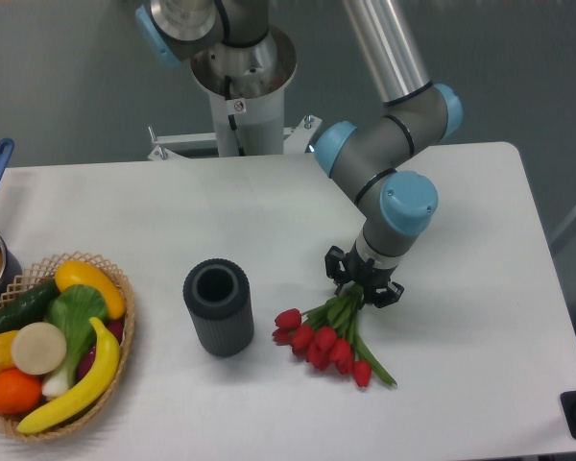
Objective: Pick up the flowers from the table
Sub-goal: 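Close the gripper on the tulip stems, then lift the gripped tulip bunch up off the table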
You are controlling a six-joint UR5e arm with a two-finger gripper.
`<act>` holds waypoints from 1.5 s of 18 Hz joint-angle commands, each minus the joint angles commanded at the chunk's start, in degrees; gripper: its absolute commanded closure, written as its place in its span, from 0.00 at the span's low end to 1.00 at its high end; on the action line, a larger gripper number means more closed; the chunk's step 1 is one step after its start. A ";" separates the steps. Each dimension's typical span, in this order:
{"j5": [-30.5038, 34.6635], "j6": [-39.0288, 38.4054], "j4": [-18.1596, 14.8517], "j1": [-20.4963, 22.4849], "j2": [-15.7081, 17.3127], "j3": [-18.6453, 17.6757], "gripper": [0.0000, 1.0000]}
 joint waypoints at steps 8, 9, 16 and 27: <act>-0.09 -0.09 -0.18 0.09 0.44 0.17 0.72; -0.09 -0.09 -0.18 0.09 0.44 0.18 0.72; -0.26 0.00 -0.26 0.88 3.15 0.62 0.72; -7.71 -1.31 -0.35 3.43 13.96 1.41 0.70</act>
